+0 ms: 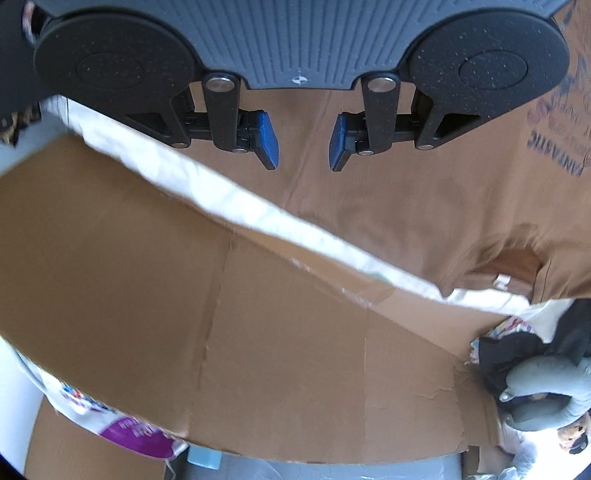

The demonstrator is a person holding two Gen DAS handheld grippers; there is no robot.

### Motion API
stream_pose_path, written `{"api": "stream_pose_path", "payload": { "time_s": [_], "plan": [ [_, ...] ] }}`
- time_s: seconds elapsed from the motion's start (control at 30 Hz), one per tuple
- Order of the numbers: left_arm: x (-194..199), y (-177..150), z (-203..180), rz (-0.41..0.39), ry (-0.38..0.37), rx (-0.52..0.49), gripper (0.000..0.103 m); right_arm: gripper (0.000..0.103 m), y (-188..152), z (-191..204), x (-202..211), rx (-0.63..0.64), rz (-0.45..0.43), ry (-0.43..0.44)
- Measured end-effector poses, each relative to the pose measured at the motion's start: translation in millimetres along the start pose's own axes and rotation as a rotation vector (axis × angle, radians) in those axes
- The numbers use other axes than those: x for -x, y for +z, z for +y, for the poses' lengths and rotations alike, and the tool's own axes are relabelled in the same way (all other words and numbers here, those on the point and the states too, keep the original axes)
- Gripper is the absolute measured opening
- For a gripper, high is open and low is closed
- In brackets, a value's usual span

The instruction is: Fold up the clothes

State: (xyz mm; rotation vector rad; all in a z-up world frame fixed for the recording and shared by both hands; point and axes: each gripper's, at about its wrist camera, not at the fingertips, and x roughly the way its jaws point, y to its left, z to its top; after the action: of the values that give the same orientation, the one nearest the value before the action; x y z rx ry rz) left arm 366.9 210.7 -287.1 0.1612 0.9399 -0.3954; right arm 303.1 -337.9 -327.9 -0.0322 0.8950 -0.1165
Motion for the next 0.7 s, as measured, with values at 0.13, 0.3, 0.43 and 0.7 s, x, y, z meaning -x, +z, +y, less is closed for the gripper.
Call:
{"api": "stream_pose_path", "payload": {
  "time_s": [0.13,0.3,0.43,0.7],
  "plan": [
    [-11,4,-24,-0.023,-0.032,-0.031,0.005,0.037,-25,-6,16,-0.057,0.015,-0.015],
    [-39,21,-49,-0.016,-0.025,-0.088,0.008,0.037,-69,-5,41,-0.072,0.018,-0.035],
    [-61,29,-59,0.023,0.004,-0.124,0.008,0.037,-99,-6,47,-0.109,0.016,-0.070],
    [-72,33,-52,0.058,0.036,-0.077,0.004,0.037,-140,-18,47,-0.193,0.017,-0.132]
  ]
}}
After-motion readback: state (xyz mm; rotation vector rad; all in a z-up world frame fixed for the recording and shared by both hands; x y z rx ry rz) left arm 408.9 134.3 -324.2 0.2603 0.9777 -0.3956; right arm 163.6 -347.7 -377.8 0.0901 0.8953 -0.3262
